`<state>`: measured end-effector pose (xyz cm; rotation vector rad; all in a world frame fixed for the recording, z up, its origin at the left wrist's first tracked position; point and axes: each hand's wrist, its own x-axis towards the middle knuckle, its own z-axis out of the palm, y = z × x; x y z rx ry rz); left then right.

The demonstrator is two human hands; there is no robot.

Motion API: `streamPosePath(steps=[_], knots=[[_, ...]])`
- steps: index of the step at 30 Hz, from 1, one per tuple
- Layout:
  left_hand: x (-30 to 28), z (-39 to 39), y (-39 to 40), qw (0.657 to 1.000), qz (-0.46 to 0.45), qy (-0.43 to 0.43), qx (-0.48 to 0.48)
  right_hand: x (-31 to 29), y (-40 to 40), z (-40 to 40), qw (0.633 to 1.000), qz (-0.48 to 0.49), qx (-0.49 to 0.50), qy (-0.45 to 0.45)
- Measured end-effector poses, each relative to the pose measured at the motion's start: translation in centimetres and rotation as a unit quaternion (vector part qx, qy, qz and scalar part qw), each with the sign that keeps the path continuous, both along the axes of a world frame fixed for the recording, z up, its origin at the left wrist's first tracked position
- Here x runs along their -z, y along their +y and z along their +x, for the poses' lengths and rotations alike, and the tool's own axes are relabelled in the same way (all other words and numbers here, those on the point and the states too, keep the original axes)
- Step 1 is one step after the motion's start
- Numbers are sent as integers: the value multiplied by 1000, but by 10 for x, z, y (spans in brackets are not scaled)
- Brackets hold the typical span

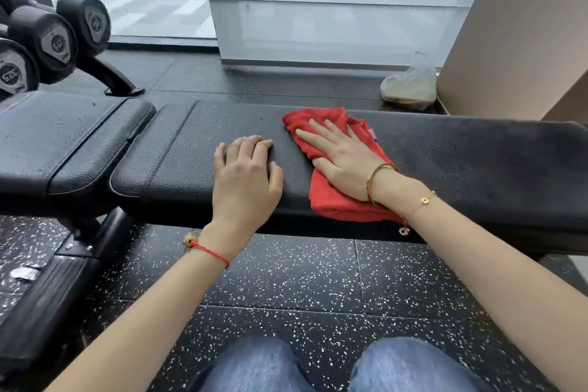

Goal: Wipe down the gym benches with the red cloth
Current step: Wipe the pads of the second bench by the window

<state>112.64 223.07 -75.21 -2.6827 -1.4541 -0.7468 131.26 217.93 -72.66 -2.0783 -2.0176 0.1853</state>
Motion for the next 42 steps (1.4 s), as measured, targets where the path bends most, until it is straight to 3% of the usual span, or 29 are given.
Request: streamPosePath(steps=[3, 9, 19, 27, 36, 42], knots=[[-1, 2, -1, 1000, 1, -2, -3, -2, -7, 14, 1000, -4, -19, 6], [0, 1, 0, 1000, 7, 0, -1, -9, 53, 6, 998, -32, 45, -6], [0, 1, 0, 1000, 12, -9, -3, 0, -6, -8, 997, 19, -77, -14], [2, 2, 0, 1000, 11, -13, -5, -8, 50, 6, 999, -29, 10, -11], [3, 1, 0, 1000, 11, -16, -6, -3, 16, -10, 997, 10, -79, -9], [-5, -3, 1, 996, -5, -85, 15, -8, 41, -2, 999, -19, -48, 3]])
